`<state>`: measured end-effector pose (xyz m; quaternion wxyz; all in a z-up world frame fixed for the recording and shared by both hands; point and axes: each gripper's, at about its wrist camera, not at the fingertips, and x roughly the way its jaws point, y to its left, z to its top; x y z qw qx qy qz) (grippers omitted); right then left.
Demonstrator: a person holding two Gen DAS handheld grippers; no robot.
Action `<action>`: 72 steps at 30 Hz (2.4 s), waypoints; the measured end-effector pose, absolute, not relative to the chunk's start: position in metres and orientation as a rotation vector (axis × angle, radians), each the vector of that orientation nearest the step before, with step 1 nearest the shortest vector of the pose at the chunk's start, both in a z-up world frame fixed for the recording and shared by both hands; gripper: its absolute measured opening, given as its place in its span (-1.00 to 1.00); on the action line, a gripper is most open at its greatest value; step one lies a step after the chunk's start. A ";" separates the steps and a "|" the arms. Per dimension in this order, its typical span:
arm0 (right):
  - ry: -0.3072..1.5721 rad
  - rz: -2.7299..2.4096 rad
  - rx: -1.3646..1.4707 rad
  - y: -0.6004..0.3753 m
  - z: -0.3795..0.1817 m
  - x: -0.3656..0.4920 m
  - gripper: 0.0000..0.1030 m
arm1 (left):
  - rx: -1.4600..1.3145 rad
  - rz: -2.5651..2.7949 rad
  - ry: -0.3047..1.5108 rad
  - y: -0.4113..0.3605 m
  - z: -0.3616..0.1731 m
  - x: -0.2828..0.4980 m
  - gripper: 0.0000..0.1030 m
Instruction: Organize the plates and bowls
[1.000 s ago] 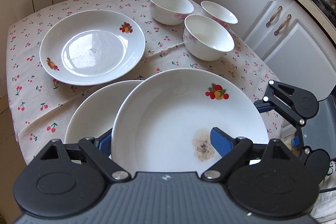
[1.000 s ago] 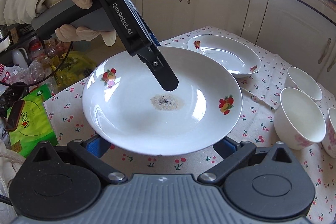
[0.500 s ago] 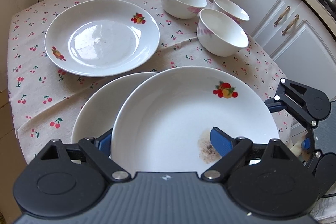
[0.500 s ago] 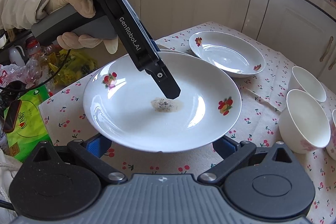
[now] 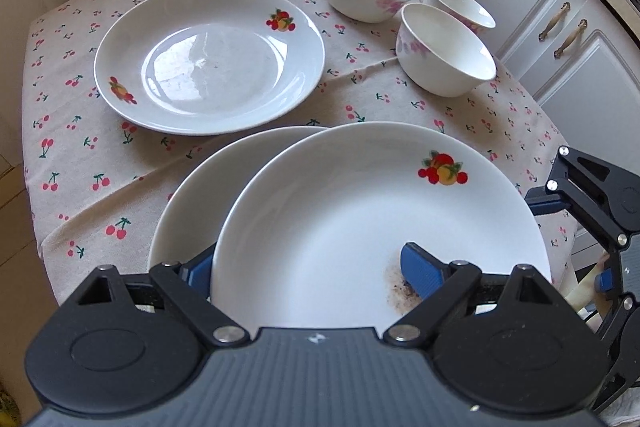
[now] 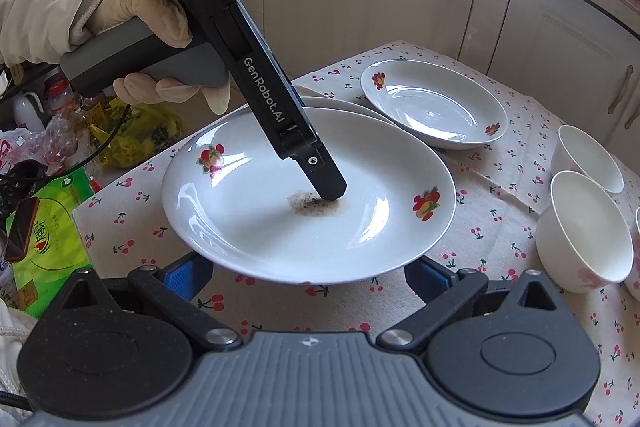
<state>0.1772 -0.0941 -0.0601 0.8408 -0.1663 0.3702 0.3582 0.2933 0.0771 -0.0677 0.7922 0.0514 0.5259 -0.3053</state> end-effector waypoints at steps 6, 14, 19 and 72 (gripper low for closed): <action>0.777 0.759 -0.343 -0.094 -0.059 0.178 1.00 | 0.129 -0.630 1.135 0.078 -0.067 0.298 0.78; 0.770 0.760 -0.339 -0.094 -0.059 0.177 1.00 | 0.158 -0.614 1.130 0.076 -0.065 0.297 0.78; 0.760 0.758 -0.337 -0.093 -0.057 0.175 1.00 | 0.168 -0.609 1.114 0.077 -0.062 0.296 0.78; 0.577 0.659 -0.379 -0.128 -0.005 0.178 1.00 | 0.094 -0.476 0.596 0.111 0.004 0.212 0.99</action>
